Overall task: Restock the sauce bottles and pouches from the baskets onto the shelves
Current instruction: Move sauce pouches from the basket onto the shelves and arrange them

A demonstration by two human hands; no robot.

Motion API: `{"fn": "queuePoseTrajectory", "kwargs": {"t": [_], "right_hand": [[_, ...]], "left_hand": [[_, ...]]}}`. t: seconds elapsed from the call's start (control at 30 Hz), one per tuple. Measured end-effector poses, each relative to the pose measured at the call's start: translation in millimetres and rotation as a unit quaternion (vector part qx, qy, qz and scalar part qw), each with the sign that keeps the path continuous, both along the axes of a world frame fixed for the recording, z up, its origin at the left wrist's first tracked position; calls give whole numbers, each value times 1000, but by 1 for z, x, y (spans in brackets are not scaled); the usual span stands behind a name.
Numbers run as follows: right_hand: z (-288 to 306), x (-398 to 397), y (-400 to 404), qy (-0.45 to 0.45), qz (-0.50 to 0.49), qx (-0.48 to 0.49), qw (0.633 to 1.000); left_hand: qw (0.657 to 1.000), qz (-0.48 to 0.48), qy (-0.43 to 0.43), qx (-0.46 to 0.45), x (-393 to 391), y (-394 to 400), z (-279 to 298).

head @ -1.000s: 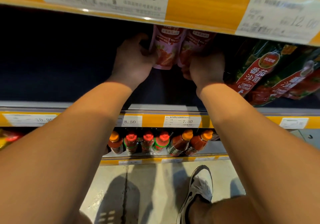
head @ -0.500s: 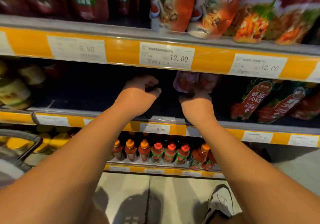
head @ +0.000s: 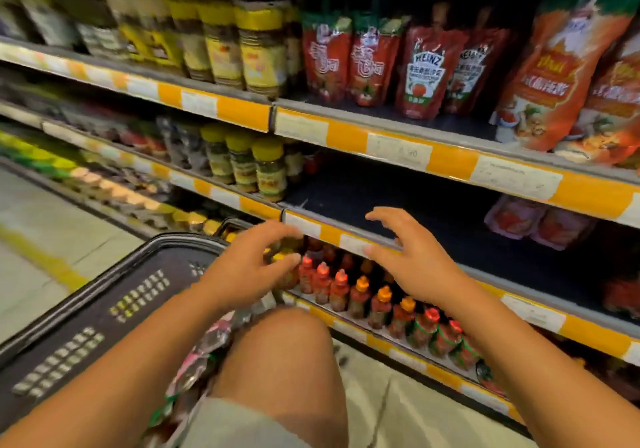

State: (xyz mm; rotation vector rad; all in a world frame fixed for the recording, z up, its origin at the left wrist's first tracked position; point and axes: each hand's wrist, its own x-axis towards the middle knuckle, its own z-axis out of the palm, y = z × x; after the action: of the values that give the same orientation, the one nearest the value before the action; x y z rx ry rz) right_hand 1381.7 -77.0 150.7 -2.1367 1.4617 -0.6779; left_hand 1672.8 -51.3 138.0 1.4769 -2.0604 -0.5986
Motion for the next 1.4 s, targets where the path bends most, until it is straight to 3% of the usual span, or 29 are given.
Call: {"fn": "queuePoseTrajectory", "kwargs": {"t": [0.23,0.47,0.8,0.97,1.23,1.4], "right_hand": [[13,108,14,29,119,6,992],[-12,222,10,111,190,84,972],[-101,333,-19,274,181,249,911],[-145,352,-35,273,135,282,910],[-210,344,-41,281,104,307,903],[-223,341,-47,328,111,302,888]], "left_hand": [[981,190,40,25,138,88,-35],[911,375,93,142,220,137,-120],[851,404,171,289,211,116,-225],[809,435,209,337,206,99,-240],[785,473,187,355,194,71,-243],[719,551,240,348,192,66,-247]]}}
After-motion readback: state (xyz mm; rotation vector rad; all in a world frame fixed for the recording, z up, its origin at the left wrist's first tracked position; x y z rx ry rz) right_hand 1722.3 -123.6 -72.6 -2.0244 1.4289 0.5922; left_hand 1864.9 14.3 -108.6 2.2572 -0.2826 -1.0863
